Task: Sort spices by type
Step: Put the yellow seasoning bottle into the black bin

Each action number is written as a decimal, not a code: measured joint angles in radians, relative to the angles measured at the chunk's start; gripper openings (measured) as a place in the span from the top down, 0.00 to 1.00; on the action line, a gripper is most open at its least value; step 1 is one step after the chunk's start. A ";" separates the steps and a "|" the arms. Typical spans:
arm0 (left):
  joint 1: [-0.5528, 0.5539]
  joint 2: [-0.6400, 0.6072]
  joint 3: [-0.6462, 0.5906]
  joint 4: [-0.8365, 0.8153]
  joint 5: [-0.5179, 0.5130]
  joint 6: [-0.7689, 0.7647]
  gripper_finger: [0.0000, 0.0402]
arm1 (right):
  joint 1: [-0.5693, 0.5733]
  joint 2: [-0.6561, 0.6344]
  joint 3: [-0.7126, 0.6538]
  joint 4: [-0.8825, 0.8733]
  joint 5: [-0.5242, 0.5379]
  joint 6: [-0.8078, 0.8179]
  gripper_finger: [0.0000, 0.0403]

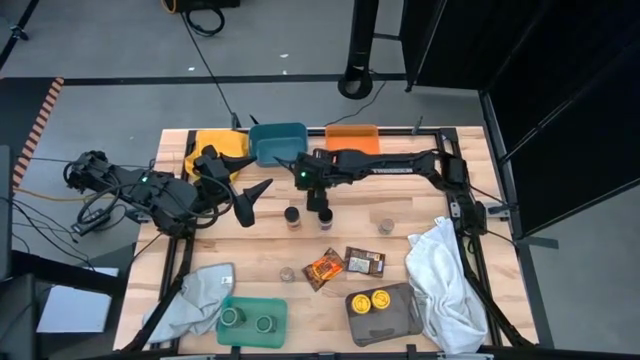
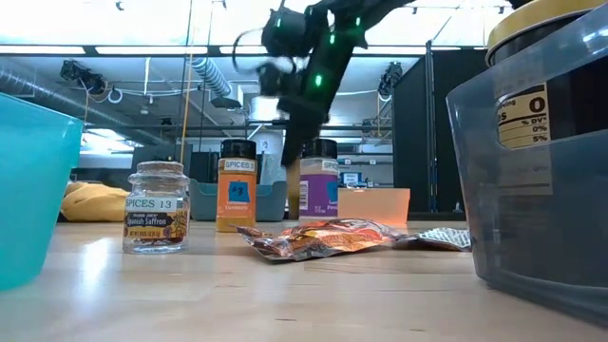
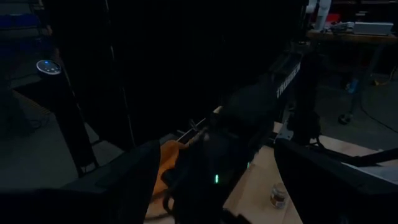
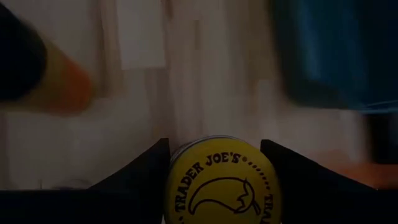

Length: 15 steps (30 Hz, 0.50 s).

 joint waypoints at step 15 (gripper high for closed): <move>0.000 0.000 0.000 -0.002 0.001 0.000 0.20 | 0.170 -0.359 0.209 -0.560 0.032 0.123 0.43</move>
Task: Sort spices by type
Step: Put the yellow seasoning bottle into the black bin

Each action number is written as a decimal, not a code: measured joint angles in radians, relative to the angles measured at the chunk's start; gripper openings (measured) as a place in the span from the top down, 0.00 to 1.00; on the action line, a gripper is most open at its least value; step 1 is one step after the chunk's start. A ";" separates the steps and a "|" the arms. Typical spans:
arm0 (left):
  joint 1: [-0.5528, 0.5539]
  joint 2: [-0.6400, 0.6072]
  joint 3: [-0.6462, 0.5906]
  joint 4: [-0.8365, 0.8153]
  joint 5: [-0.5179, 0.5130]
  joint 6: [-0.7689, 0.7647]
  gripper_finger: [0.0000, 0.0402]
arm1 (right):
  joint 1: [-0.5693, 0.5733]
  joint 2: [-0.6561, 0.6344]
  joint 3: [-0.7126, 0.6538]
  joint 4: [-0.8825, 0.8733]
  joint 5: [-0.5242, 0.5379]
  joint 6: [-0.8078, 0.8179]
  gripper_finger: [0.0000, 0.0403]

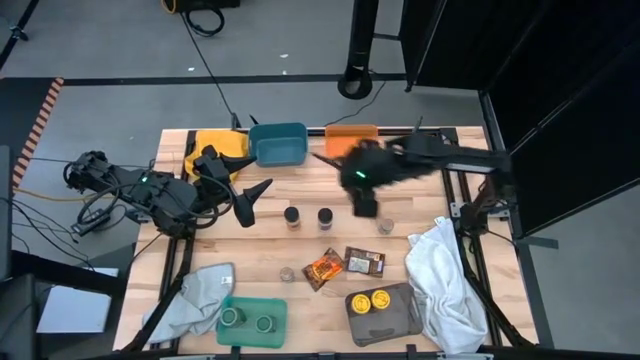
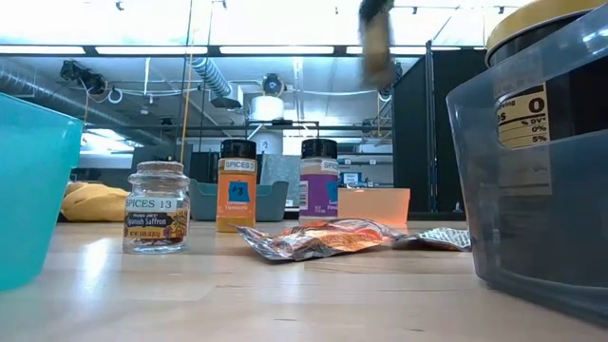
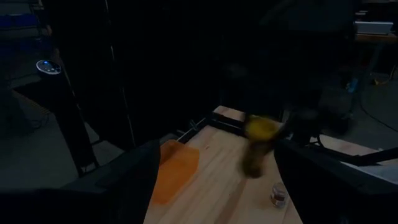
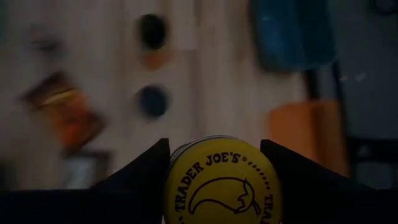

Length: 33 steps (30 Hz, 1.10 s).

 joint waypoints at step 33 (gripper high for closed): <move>0.000 0.000 0.000 0.000 0.008 0.000 0.20 | 0.779 0.008 -0.297 -0.028 0.011 1.030 0.43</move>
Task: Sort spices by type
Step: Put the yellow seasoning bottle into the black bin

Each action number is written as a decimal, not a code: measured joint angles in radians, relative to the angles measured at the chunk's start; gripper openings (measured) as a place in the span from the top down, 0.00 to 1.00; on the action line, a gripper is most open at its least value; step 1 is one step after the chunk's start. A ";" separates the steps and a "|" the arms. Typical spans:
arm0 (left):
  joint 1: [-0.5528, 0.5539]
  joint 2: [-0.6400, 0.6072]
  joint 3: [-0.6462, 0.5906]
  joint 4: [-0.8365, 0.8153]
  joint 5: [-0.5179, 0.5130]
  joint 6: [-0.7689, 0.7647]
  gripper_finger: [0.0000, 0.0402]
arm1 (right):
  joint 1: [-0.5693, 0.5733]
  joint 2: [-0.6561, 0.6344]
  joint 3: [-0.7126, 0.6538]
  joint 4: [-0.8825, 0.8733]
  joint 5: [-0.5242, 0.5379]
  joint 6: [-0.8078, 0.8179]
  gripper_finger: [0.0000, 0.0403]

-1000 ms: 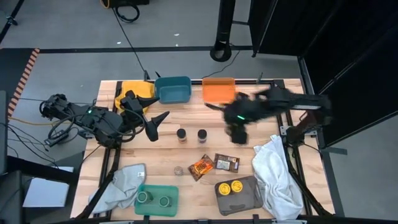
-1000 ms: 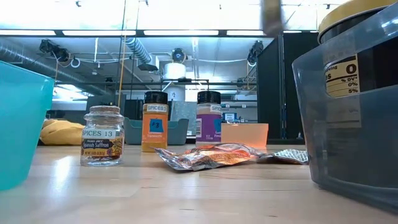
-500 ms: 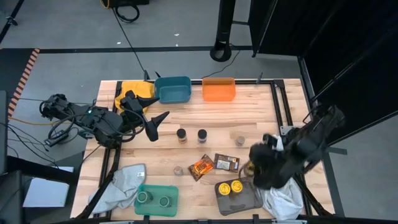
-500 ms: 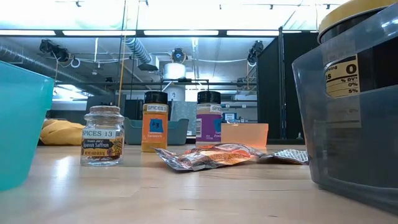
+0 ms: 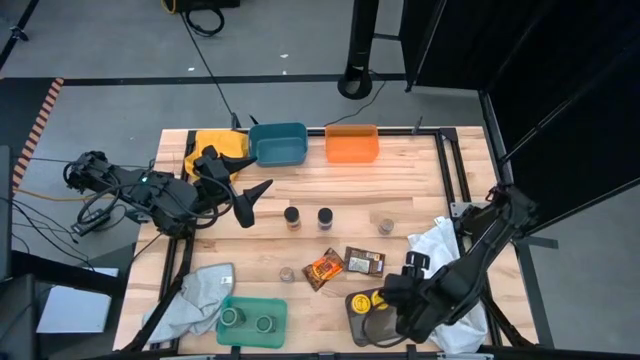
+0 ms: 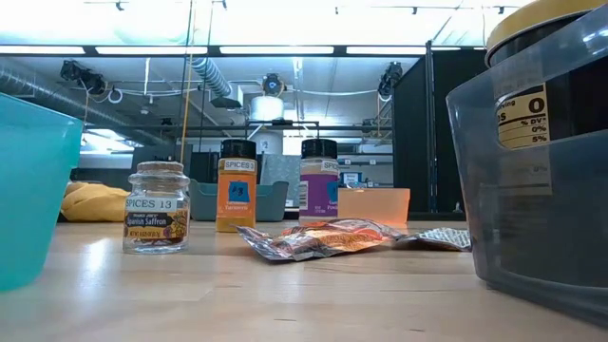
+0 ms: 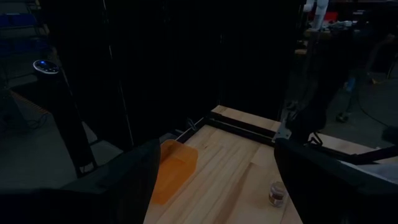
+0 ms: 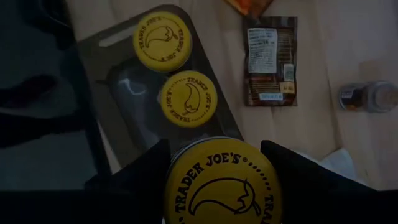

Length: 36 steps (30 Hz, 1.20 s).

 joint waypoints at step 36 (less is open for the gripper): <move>0.000 0.000 0.000 -0.024 0.000 0.000 0.20 | 0.085 0.004 -0.387 0.370 0.183 0.172 0.43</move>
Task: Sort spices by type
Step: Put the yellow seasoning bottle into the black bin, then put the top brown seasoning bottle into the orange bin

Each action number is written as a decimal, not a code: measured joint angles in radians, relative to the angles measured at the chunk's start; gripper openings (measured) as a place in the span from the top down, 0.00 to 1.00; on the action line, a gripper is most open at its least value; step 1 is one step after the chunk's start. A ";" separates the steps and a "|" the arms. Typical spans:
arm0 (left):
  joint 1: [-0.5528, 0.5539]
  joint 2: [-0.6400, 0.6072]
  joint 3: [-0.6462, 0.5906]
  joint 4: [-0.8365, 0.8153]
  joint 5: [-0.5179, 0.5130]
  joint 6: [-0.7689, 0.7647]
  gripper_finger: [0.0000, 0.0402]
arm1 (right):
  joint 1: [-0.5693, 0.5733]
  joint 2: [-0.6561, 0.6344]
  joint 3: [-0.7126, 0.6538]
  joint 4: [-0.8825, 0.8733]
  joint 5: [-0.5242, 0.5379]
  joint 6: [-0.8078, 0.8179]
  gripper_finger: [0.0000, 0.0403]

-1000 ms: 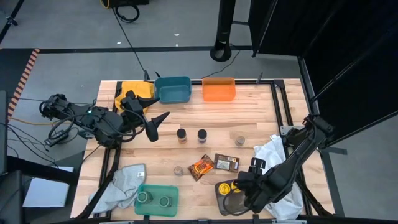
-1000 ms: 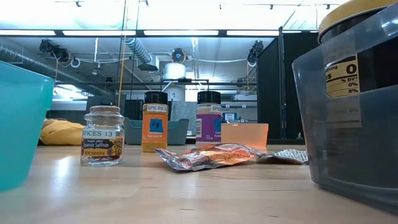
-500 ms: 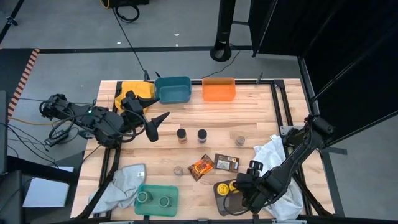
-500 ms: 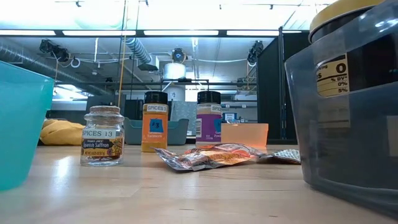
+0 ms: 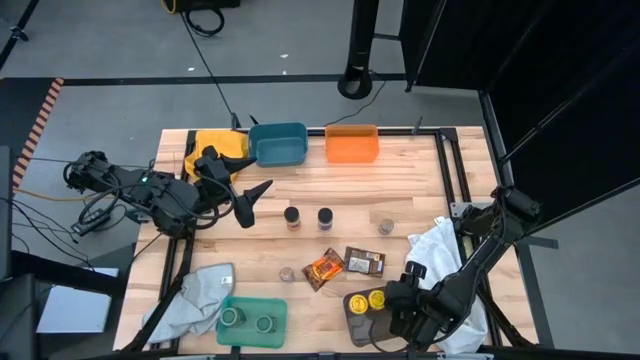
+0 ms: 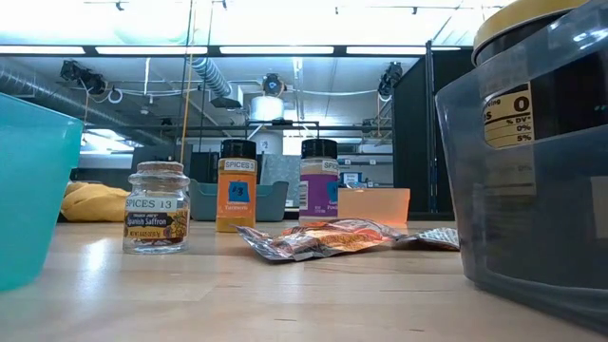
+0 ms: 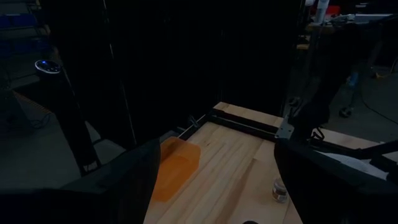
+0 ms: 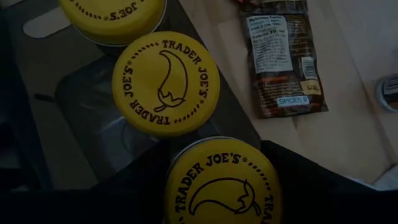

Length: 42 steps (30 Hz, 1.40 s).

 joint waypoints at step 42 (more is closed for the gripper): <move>0.000 0.001 0.000 -0.017 0.086 -0.049 0.20 | -0.217 -0.235 0.356 -0.565 0.223 -0.376 0.20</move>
